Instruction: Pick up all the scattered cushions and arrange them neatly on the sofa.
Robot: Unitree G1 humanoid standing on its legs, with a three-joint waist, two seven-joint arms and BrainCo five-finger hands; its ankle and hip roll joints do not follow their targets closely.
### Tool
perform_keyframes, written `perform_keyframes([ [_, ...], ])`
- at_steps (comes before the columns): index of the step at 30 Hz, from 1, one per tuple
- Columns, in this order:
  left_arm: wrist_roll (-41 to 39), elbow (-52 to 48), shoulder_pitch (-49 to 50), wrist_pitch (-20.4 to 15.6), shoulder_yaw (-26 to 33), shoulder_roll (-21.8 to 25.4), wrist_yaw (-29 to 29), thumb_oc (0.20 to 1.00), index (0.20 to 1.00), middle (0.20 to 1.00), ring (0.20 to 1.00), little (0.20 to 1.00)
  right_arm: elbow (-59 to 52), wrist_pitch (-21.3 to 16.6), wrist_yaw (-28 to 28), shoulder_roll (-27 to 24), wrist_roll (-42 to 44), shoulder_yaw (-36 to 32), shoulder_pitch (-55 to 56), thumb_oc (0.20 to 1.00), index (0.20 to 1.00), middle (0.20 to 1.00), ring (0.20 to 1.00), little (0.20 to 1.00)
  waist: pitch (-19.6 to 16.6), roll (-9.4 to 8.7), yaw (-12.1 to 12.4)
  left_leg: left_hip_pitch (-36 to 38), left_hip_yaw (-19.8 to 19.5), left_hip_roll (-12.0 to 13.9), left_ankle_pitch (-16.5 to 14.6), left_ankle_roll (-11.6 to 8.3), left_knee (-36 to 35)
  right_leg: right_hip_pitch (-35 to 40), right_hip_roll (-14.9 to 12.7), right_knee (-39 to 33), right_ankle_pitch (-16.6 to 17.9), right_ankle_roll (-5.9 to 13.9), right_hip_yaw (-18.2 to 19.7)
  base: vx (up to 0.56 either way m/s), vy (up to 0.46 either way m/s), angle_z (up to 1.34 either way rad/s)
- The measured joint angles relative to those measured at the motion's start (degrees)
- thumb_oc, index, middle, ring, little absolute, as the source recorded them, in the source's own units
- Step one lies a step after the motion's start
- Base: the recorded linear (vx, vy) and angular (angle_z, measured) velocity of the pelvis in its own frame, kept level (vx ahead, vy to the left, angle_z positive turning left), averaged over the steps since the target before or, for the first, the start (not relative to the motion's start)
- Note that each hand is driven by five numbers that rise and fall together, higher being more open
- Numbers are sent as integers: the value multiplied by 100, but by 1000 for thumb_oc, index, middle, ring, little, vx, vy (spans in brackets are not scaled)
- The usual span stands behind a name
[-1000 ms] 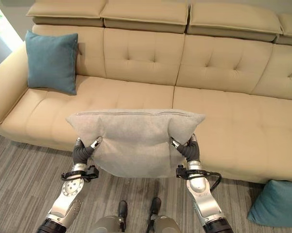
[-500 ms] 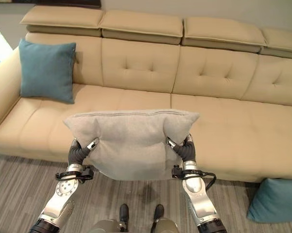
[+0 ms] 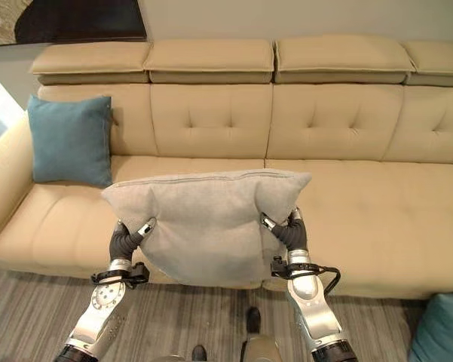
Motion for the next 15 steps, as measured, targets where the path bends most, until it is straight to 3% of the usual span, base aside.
perform_keyframes([
  [2,-5,35,-43,1,-11,-24,-13,200,200,200,200,200,-6,-6,2,-68,1,-36,-77,200,200,200,200,200,50,-101,6,-456,-111,158,-19,-108,867,11,100,16,-135,-173,-82,78,-191,35],
  [4,-125,34,-94,11,-45,26,-41,200,200,200,200,200,-27,-3,-5,12,3,-122,-18,200,200,200,200,200,138,-310,6,-1454,-52,179,39,-214,2611,165,97,-166,-233,-326,-170,119,-72,29],
  [5,-162,33,-95,11,-64,32,-46,200,200,200,200,200,-48,-3,-9,24,4,-131,-29,200,200,200,200,200,172,-372,36,-1673,-21,186,-10,-204,2613,179,103,-213,-254,-364,-170,160,-20,2],
  [7,-209,33,-99,15,-125,97,-48,200,200,200,200,200,-55,-3,-26,27,6,-144,-40,200,200,200,200,200,191,-406,17,-1729,-34,75,-2,-186,1561,196,119,-277,-274,-389,-164,196,17,-8],
  [8,-209,34,-104,25,-159,102,-49,200,200,200,200,200,-38,0,-51,7,7,-144,-39,200,200,200,200,200,203,-407,10,-1725,-76,-61,242,-204,509,287,162,-397,-265,-377,-130,223,43,-9],
  [10,-209,34,-112,26,-153,115,-49,200,200,200,200,200,-8,-1,-56,5,10,-138,-40,200,200,200,200,200,223,-370,54,-1745,-158,-9,703,-287,-244,490,340,-512,-307,-420,-119,202,65,-16],
  [12,-207,34,-126,27,-149,114,-47,200,200,200,200,200,10,-1,-73,10,14,-154,-36,200,200,200,200,200,260,-299,115,-1849,-180,112,881,-317,-311,641,501,-505,-406,-513,-93,197,103,-27],
  [15,-207,19,-115,76,-136,108,-46,200,200,200,200,200,-20,3,-67,-23,8,-148,-29,200,200,200,200,200,214,-118,131,-1326,-169,176,950,-237,-472,849,583,-489,-519,-428,93,249,170,-39],
])
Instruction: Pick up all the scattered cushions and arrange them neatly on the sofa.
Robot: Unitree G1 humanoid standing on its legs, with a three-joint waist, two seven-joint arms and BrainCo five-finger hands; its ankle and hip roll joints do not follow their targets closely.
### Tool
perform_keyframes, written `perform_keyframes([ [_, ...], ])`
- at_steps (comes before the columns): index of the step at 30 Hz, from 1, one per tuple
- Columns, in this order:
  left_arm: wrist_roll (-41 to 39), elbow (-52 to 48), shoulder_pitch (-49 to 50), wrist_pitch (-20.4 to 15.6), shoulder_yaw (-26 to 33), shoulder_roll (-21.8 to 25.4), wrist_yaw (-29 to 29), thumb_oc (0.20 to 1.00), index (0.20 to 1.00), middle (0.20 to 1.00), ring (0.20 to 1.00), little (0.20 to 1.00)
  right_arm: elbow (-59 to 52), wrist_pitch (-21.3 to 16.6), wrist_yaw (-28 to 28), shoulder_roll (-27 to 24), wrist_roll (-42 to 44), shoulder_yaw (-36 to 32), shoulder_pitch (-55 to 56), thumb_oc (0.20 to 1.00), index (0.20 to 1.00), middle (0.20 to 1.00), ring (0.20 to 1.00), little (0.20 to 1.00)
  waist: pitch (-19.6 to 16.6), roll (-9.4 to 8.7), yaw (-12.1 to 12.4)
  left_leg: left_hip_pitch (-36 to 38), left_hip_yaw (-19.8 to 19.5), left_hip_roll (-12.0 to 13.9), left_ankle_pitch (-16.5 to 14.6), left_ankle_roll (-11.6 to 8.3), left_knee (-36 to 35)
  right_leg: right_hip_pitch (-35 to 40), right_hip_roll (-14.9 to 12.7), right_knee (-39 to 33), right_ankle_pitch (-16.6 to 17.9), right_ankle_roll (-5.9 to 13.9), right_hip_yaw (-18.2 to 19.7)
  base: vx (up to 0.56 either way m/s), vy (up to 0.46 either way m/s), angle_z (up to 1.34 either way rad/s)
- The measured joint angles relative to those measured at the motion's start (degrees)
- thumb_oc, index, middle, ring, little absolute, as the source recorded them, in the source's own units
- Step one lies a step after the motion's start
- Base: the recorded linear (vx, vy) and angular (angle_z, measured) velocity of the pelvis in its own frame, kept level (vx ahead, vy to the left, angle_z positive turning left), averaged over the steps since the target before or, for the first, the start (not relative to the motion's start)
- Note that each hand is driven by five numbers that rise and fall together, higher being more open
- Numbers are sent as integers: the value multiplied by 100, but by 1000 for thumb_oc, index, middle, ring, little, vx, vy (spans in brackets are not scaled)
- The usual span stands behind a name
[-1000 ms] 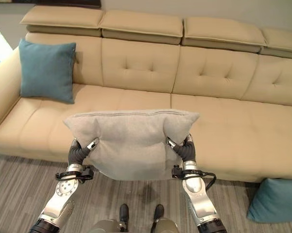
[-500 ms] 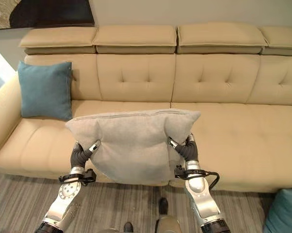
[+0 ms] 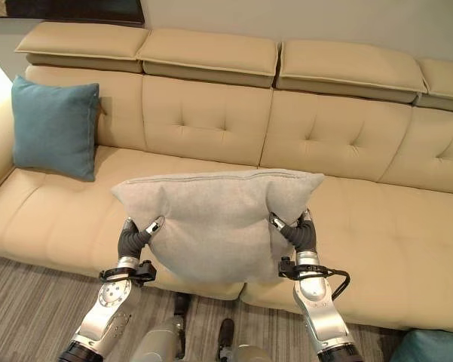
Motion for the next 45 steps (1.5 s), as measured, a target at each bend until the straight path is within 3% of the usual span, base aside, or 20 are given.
perform_keyframes([
  [2,0,-8,-53,5,1,-8,0,200,200,200,200,200,-29,0,-2,-15,0,-7,-8,200,200,200,200,200,-24,115,-47,273,-9,-3,473,256,-200,35,14,80,-34,104,75,153,179,-29],
  [4,0,-9,-84,24,25,48,4,200,200,200,200,200,-68,4,5,22,-6,16,-6,200,200,200,200,200,-20,74,-25,512,184,-124,384,420,-323,-30,-175,431,-196,338,108,121,180,-40],
  [8,12,-110,-215,23,131,240,4,200,200,200,200,200,-159,4,67,119,-11,25,-81,200,200,200,200,200,-10,98,-40,931,487,-345,96,774,-346,-1030,-721,3061,-812,1110,81,72,163,-26],
  [10,33,-116,-257,14,200,282,11,200,200,200,200,200,-160,4,89,272,-23,39,-143,200,200,200,200,200,-4,91,15,1004,657,-462,-19,929,-299,-1429,-1081,3769,-836,1248,42,111,46,-24],
  [11,35,-116,-248,15,277,275,21,200,200,200,200,200,-160,4,111,307,-70,77,-167,200,200,200,200,200,21,137,44,1063,720,-492,-41,953,-319,-1477,-1284,3791,-849,1262,-53,113,-14,-41],
  [13,36,-118,-245,-2,404,274,30,200,200,200,200,200,-160,7,142,290,-155,177,-184,200,200,200,200,200,27,173,23,1113,746,-534,-66,923,-389,-1377,-1572,2719,-835,1335,-71,97,-31,-20],
  [15,33,-118,-197,-1,430,282,38,200,200,200,200,200,-158,11,142,291,-173,224,-185,200,200,200,200,200,27,166,24,1113,770,-539,-81,898,-395,-1271,-1673,1603,-371,1422,-80,102,-48,-5],
  [16,32,-118,-151,1,418,282,37,200,200,200,200,200,-147,13,140,291,-174,223,-174,200,200,200,200,200,21,121,-13,1127,738,-560,-94,871,-370,-1069,-1671,1151,31,1416,-84,149,-72,17],
  [17,35,-118,-91,3,427,263,34,200,200,200,200,200,-125,13,142,297,-211,223,-158,200,200,200,200,200,-12,-58,-10,1230,666,-649,-133,749,-416,-707,-1615,805,275,1390,-86,247,-129,43],
  [18,34,-115,-25,16,426,193,34,200,200,200,200,200,-78,15,145,274,-229,214,-127,200,200,200,200,200,-36,-96,-15,1388,552,-630,-125,638,-507,-360,-1499,502,457,1215,-73,192,-99,37],
  [20,105,-134,17,14,380,155,35,200,200,200,200,200,-74,28,124,257,-233,142,-99,200,200,200,200,200,-152,-45,14,1421,462,-436,-170,445,-537,-66,-1271,31,614,1127,-172,169,-96,20],
  [25,296,-132,-232,28,369,128,53,200,200,200,200,200,-81,66,45,117,-249,112,-269,200,200,200,200,200,-293,38,-46,1401,417,-57,-115,264,-513,-37,-903,-31,599,980,-269,141,-70,1],
  [29,509,-81,-809,57,403,87,313,200,200,200,200,200,-44,203,-147,-185,-285,168,-839,200,200,200,200,200,-372,75,-125,1458,395,7,-95,224,-510,28,-838,-31,588,947,-321,119,-47,1],
  [32,543,757,-1785,58,439,268,594,200,200,200,200,200,653,225,-316,-283,-287,447,-1989,200,200,200,200,200,-573,69,-123,1488,402,3,-143,160,-538,62,-851,-56,531,884,-320,78,-40,1],
  [35,522,1608,-2748,55,360,434,817,200,200,200,200,200,1343,258,-501,-298,-288,810,-3031,200,200,200,200,200,-748,81,-117,1120,388,-6,-18,188,-522,-302,-856,-55,633,841,-345,-129,-26,6],
  [38,431,2240,-3773,56,186,612,998,200,200,200,200,200,1756,377,-684,-681,-286,1038,-3895,200,200,200,200,200,-730,82,-91,444,271,-35,231,223,-506,-919,-852,-28,863,757,-394,-170,-17,17],
  [41,420,2794,-4677,55,-167,951,1041,200,200,200,200,200,2220,500,-809,-1036,-284,1252,-4741,200,200,200,200,200,-308,142,-55,19,198,-56,394,210,-505,-1310,-867,-30,986,795,-416,-128,8,11],
  [45,360,3805,-5814,56,-703,1187,1004,200,200,200,200,200,3033,552,-849,-1332,-249,1600,-5831,200,200,200,200,200,-41,240,-86,-696,109,-57,574,148,-508,-1969,-872,-28,1090,743,-528,-57,11,11],
])
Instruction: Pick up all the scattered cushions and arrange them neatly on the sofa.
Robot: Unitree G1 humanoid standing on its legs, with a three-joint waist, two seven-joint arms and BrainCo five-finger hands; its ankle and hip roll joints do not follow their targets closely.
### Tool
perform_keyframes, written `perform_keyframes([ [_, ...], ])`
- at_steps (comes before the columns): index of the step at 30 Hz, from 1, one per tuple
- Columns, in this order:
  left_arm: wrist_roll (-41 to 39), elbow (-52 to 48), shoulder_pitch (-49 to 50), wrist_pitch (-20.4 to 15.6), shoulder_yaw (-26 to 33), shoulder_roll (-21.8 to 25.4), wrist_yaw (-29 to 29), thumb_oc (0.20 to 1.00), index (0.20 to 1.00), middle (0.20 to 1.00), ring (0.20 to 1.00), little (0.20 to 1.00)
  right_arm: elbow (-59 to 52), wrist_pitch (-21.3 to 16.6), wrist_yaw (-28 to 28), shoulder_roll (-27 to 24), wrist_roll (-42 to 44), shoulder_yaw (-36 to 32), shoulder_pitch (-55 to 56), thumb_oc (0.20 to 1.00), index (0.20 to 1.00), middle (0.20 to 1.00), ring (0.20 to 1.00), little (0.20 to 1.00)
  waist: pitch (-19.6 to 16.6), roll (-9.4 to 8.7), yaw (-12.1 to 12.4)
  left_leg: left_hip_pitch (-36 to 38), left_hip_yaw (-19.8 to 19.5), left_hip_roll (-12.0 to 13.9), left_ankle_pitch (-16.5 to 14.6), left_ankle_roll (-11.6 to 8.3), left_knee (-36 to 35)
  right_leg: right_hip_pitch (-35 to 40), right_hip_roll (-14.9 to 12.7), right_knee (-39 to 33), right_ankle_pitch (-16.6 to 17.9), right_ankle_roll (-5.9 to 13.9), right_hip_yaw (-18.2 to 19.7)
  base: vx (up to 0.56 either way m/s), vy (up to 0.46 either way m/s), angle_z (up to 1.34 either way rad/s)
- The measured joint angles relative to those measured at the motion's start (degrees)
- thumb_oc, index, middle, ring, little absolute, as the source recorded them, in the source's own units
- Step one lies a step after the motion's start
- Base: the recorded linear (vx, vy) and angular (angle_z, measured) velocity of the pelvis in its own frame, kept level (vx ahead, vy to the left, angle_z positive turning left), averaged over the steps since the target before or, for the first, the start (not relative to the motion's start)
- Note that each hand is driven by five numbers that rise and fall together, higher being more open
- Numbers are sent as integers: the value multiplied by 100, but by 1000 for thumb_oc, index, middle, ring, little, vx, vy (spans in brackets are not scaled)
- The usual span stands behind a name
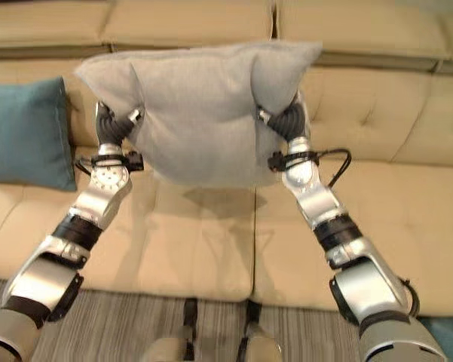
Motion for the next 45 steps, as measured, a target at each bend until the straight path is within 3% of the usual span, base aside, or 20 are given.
perform_keyframes([
  [6,-198,538,-525,-14,-308,-41,-114,200,200,200,200,200,335,34,-182,-134,28,190,-370,200,200,200,200,200,291,91,-71,-328,-19,12,46,-11,0,-313,18,3,60,-85,-18,-14,7,2],
  [8,-387,1000,-1061,-5,-540,-53,-286,200,200,200,200,200,931,39,-198,-285,96,508,-976,200,200,200,200,200,449,144,-82,-514,2,-13,47,-11,1,-510,-10,4,67,-93,-10,0,0,0],
  [20,-600,1058,-1194,-8,-719,-99,-576,200,200,200,200,200,1504,27,-141,-395,380,823,-1167,200,200,200,200,200,451,147,-85,-861,42,-38,47,-11,1,-882,-30,6,68,-94,16,-4,5,-1],
  [21,-598,1058,-1194,-8,-747,-125,-593,507,507,507,507,507,1672,19,-123,-388,379,876,-1168,529,529,529,529,529,451,147,-81,-866,37,-32,47,-11,2,-882,-24,6,69,-96,10,0,0,0],
  [22,-599,1059,-1193,-8,-747,-134,-597,906,906,906,906,906,1700,21,-101,-388,380,890,-1167,1000,1000,1000,1000,1000,451,147,-80,-870,36,-32,47,-11,2,-884,-24,6,71,-97,11,0,0,0],
  [23,-599,1072,-1194,-7,-748,-137,-595,1000,1000,1000,1000,1000,1792,21,-73,-386,378,923,-1178,1000,1000,1000,1000,1000,450,147,-76,-879,36,-31,47,-11,2,-892,-24,6,72,-99,9,0,0,0],
  [33,-595,1358,-1149,-44,-645,59,-778,1000,1000,1000,1000,1000,2583,142,240,-770,242,1176,-1394,1000,1000,1000,1000,1000,447,143,15,-778,2,7,52,-16,7,-747,-1,7,82,-109,-43,6,-36,2],
  [35,-595,1541,-1119,-75,-517,275,-791,1000,1000,1000,1000,1000,2749,187,252,-842,242,1166,-1394,1000,1000,1000,1000,1000,439,137,14,-653,-22,17,52,-16,7,-605,16,6,80,-107,-83,12,-20,9],
  [38,-590,1742,-784,-119,55,955,-904,1000,1000,1000,1000,1000,2864,200,266,-1226,241,886,-1311,1000,1000,1000,1000,1000,431,125,19,-552,-54,14,55,-24,6,-475,11,6,68,-92,-99,13,-13,6],
  [42,-559,970,646,-111,545,1328,-924,1000,1000,1000,1000,1000,2304,226,255,-1587,242,-8,-181,1000,1000,1000,1000,1000,299,25,75,-339,-126,18,34,-54,4,-222,14,5,-9,5,-142,25,-12,9],
  [45,-290,-1367,2987,-188,1498,1145,-1038,1000,1000,1000,1000,1000,354,172,303,-1493,80,-1309,2008,1000,1000,1000,1000,1000,236,-100,84,-68,-171,15,-32,-133,2,83,5,4,-110,107,-169,67,-16,8],
])
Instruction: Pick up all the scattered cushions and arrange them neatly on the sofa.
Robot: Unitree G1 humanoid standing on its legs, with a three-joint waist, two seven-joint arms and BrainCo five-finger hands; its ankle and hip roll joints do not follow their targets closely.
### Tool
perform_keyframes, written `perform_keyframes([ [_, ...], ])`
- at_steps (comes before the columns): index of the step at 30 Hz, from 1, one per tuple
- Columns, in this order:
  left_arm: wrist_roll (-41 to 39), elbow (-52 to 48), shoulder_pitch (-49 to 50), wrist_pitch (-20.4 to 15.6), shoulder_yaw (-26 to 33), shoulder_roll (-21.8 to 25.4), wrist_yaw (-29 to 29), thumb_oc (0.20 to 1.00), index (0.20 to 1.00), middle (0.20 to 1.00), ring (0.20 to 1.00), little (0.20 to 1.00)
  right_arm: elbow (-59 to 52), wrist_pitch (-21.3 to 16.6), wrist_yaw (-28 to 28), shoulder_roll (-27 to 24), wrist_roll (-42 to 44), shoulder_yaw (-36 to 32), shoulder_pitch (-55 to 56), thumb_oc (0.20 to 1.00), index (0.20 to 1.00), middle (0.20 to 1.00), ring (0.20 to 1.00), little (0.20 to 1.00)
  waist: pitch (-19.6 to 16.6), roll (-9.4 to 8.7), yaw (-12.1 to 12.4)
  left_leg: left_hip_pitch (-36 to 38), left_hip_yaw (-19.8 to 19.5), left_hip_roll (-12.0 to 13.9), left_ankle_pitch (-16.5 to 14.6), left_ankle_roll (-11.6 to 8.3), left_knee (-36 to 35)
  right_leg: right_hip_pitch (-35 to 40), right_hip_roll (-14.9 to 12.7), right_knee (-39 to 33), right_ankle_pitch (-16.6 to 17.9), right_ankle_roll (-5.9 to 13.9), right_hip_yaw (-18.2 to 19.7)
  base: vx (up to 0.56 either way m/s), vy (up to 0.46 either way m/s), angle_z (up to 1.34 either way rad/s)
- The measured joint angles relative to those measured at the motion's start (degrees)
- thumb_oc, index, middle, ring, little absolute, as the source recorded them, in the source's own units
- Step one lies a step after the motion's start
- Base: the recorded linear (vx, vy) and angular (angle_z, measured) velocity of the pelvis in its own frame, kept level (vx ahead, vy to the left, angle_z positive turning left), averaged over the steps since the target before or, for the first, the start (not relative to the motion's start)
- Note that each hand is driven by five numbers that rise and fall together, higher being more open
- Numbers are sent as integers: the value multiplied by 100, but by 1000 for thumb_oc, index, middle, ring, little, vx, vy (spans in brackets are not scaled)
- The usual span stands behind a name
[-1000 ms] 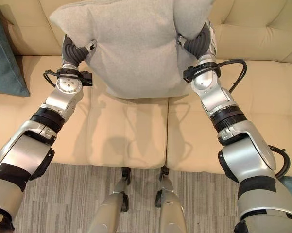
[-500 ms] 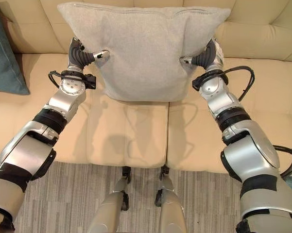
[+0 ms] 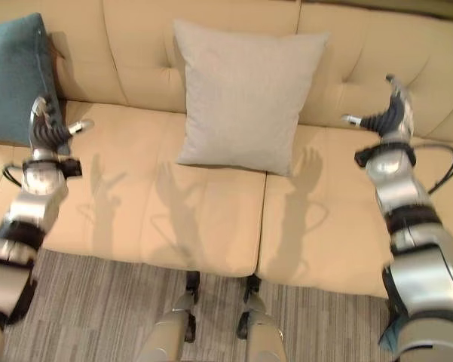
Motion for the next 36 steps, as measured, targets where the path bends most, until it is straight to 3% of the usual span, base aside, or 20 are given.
perform_keyframes([
  [2,162,-777,1435,-80,262,-369,-107,1000,1000,1000,1000,1000,-585,-71,35,259,-157,-480,1316,1000,1000,1000,1000,1000,-62,-78,5,284,27,-28,-54,-55,-2,287,-32,-1,-69,-8,6,47,-5,7],
  [7,472,-591,3550,72,1092,-1783,-412,1000,1000,1000,1000,1000,-1152,-64,312,1544,-566,-1625,3327,1000,1000,1000,1000,1000,-347,-148,6,596,42,-24,-216,-48,-5,605,-33,-4,-183,8,9,30,-12,0],
  [10,720,491,4173,287,905,-2032,-624,1000,1000,1000,1000,1000,-462,-82,475,1839,-972,-1306,3896,1000,1000,1000,1000,1000,-676,-134,8,776,57,-9,-307,19,-32,779,-51,-5,-284,0,11,0,0,0],
  [14,982,2280,4297,503,870,-2620,-885,1000,1000,1000,1000,1000,627,-84,729,2271,-1238,-845,4077,1000,1000,1000,1000,1000,-822,-25,-17,1075,122,15,-336,49,-34,1053,-30,-32,-303,1,52,-22,-25,-7],
  [18,1338,3729,3840,717,701,-2729,-1067,1000,1000,1000,1000,1000,1761,-51,885,2385,-1439,-326,3834,1000,1000,1000,1000,1000,-887,41,21,1227,234,125,-328,41,-35,1184,45,-34,-311,-14,80,-14,-57,-5],
  [25,1734,3932,3588,695,644,-2733,-1082,1000,1000,1000,1000,1000,2804,-34,889,2840,-1641,-25,3907,1000,1000,1000,1000,1000,-982,42,18,1360,224,325,-329,41,-37,1352,248,-34,-348,-70,93,-42,-80,0],
  [27,1782,3832,3337,701,229,-2663,-1040,1000,1000,1000,1000,1000,2968,-34,870,2825,-1641,138,3881,1000,1000,1000,1000,1000,-926,140,22,1250,147,473,-332,44,67,1361,428,-1,-393,-157,85,-182,-95,21],
  [30,1784,3751,3060,692,51,-2709,-1045,1000,1000,1000,1000,1000,3066,-16,871,2794,-1645,303,3698,1000,1000,1000,1000,1000,-694,81,130,1251,-22,494,-440,-189,422,1368,497,26,-462,-335,150,-96,0,-9],
  [31,1784,3769,3050,696,42,-2761,-1046,1000,1000,1000,1000,1000,3123,10,865,2762,-1644,307,3618,1000,1000,1000,1000,1000,-633,68,164,1248,-200,430,-534,-301,508,1403,498,17,-440,-375,158,-95,44,-41],
  [33,1778,3771,3041,696,35,-2804,-1049,1000,1000,1000,1000,1000,3100,28,858,2702,-1643,305,3487,1000,1000,1000,1000,1000,-562,143,175,1235,-359,407,-557,-291,622,1413,516,7,-428,-388,149,-98,72,-30],
  [34,1774,3787,2940,695,44,-2780,-1049,1000,1000,1000,1000,1000,3113,48,865,2712,-1642,323,3444,1000,1000,1000,1000,1000,-517,43,152,1224,-519,261,-648,-391,886,1380,373,-33,-325,-541,122,-33,62,-33],
  [35,1774,3856,2902,702,67,-2781,-1051,1000,1000,1000,1000,1000,3126,89,881,2723,-1642,377,3404,1000,1000,1000,1000,1000,-464,-101,176,1188,-751,-25,-903,-361,1396,1362,201,-30,-252,-634,195,-32,73,-47],
  [36,1773,3878,2912,704,70,-2788,-1067,1000,1000,1000,1000,1000,3078,86,883,2713,-1642,384,3356,1000,1000,1000,1000,1000,-478,-174,155,1183,-760,-208,-1134,-241,1770,1352,71,-27,-269,-607,249,-49,120,-50],
])
